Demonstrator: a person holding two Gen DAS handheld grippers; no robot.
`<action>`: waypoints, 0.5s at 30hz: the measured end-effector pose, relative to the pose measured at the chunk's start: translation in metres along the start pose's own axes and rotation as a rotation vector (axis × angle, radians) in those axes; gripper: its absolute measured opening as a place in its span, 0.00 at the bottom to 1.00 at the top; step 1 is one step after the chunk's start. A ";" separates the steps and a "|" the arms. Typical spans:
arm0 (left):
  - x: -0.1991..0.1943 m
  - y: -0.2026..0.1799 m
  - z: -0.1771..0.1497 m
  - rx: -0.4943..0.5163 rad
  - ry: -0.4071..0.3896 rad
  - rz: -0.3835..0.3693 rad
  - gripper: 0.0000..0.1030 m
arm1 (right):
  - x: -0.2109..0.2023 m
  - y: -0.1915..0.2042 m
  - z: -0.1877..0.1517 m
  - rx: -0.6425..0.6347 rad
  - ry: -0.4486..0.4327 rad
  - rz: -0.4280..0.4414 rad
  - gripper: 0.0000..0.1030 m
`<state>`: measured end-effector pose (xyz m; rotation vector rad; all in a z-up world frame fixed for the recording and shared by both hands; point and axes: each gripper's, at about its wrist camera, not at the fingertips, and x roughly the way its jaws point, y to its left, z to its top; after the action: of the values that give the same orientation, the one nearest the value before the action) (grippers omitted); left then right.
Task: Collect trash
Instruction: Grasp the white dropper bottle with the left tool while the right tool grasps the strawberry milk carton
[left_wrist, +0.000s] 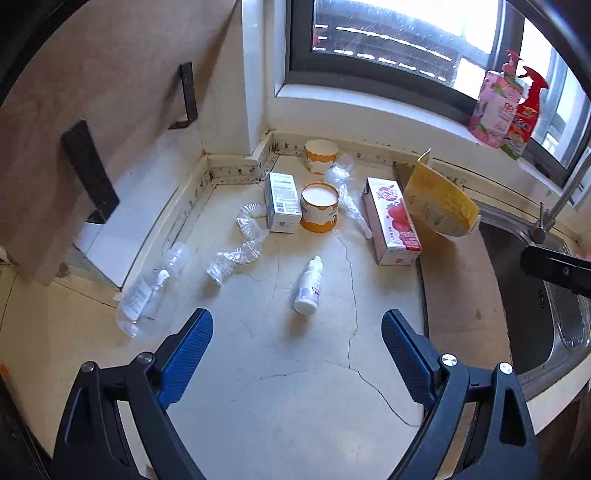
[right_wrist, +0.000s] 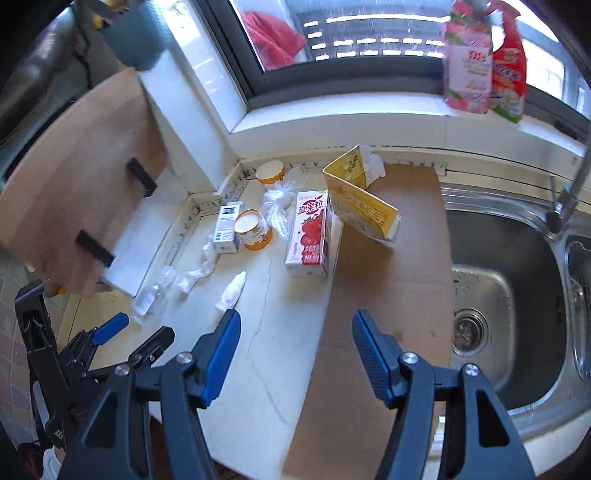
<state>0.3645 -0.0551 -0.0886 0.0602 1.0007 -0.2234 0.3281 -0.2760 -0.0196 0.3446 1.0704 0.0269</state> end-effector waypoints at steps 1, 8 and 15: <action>0.013 -0.002 0.003 -0.008 0.024 0.004 0.89 | 0.017 -0.003 0.010 0.007 0.021 0.002 0.61; 0.090 -0.008 0.020 -0.051 0.155 0.006 0.75 | 0.117 -0.018 0.045 0.068 0.136 0.000 0.61; 0.121 -0.009 0.027 -0.064 0.207 0.013 0.58 | 0.168 -0.004 0.055 0.026 0.168 -0.040 0.61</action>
<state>0.4475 -0.0869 -0.1753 0.0320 1.2122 -0.1751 0.4563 -0.2626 -0.1403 0.3493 1.2447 0.0066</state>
